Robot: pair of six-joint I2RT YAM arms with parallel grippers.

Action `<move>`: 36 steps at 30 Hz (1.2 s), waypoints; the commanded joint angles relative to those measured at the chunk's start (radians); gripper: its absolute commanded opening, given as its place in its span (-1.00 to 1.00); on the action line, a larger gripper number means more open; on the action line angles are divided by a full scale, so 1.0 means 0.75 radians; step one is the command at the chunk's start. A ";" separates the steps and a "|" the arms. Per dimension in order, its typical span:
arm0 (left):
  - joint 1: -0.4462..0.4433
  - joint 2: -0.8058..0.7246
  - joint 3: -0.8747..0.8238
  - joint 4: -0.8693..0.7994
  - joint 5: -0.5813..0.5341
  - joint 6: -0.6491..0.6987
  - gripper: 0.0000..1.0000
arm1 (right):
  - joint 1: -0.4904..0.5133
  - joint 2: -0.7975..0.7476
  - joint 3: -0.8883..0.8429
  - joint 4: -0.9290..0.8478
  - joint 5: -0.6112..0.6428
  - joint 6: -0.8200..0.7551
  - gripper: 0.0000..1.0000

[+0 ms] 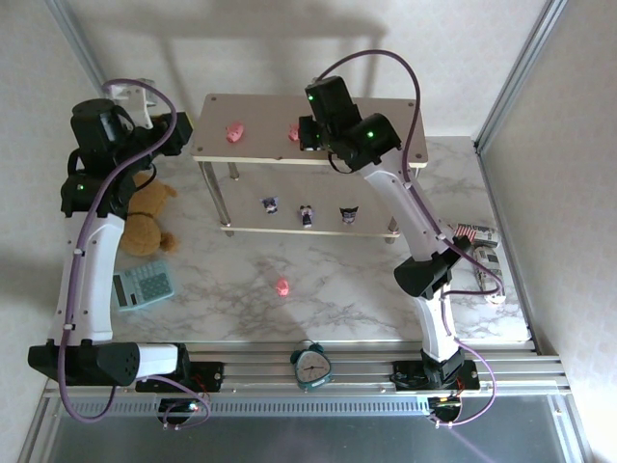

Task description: Place and organize the plastic toys onto the shelf

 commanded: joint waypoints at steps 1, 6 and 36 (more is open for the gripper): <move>0.016 -0.038 0.002 -0.004 0.017 0.023 -0.26 | -0.008 0.006 0.037 0.058 -0.021 0.013 -0.73; 0.021 -0.037 -0.001 -0.003 0.024 0.020 -0.26 | -0.013 0.006 0.037 0.093 -0.018 -0.008 -0.67; -0.822 -0.501 -0.962 -0.066 -0.407 -0.461 -0.27 | 0.166 -0.805 -0.815 0.576 0.319 -0.330 0.02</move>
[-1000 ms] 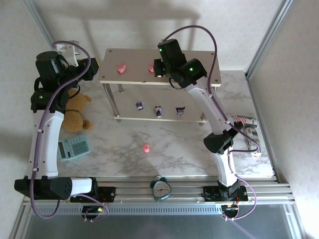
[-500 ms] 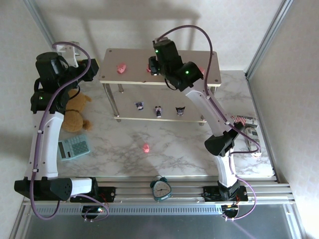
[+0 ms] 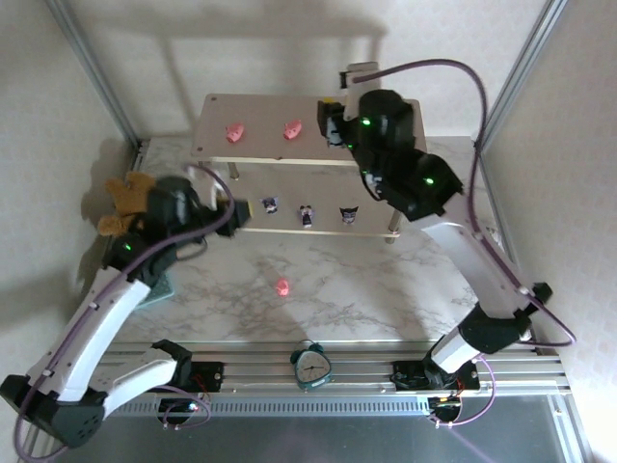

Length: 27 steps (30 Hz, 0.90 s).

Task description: Place and organize the plastic toys onto the shelf

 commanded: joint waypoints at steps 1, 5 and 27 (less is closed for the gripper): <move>-0.234 -0.081 -0.285 -0.011 -0.216 -0.332 -0.26 | 0.014 -0.098 -0.095 -0.123 0.030 0.019 0.16; -0.519 -0.086 -0.518 0.106 -0.357 -0.588 -0.22 | 0.016 -0.253 -0.283 -0.135 0.025 0.058 0.41; -0.569 0.505 -0.440 0.243 -0.584 -0.611 -0.06 | 0.004 -0.581 -0.638 -0.022 0.025 0.004 0.87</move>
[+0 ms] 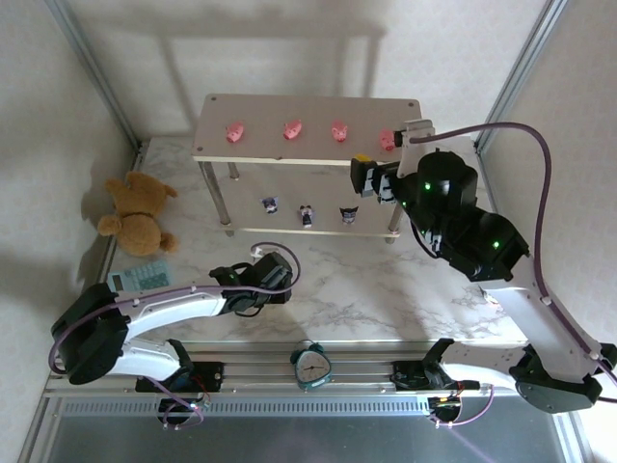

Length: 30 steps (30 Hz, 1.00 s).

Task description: Place and organize the plastic toys onto the shelf

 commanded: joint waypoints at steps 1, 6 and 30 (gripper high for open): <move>0.012 0.036 0.050 0.009 -0.026 0.017 -0.06 | -0.005 -0.017 -0.037 0.059 0.022 -0.030 0.88; 0.013 0.104 0.060 0.008 0.030 0.018 -0.08 | -0.030 -0.015 -0.043 0.063 -0.002 -0.030 0.90; 0.061 0.291 0.145 -0.046 0.067 0.141 -0.37 | -0.137 -0.017 -0.100 0.097 -0.071 0.003 0.92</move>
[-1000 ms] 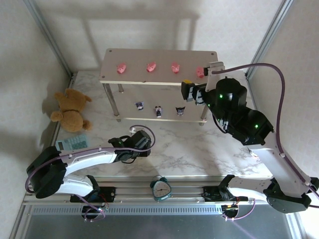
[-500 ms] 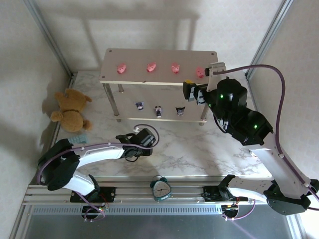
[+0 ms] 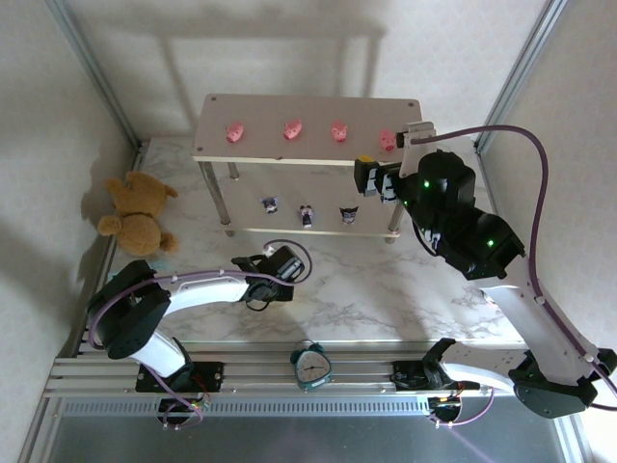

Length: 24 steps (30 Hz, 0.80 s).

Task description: Place and organize the plastic toys onto the shelf

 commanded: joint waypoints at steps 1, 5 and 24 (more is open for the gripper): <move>0.020 0.002 0.039 -0.040 0.001 0.045 -0.44 | -0.033 -0.008 -0.019 0.052 -0.009 0.018 0.92; 0.031 -0.039 0.053 -0.072 -0.006 0.077 -0.58 | -0.039 -0.003 -0.024 0.059 -0.008 0.018 0.92; 0.204 -0.110 1.497 -0.835 -0.125 0.533 -0.62 | -0.046 0.067 0.055 0.024 0.039 -0.009 0.92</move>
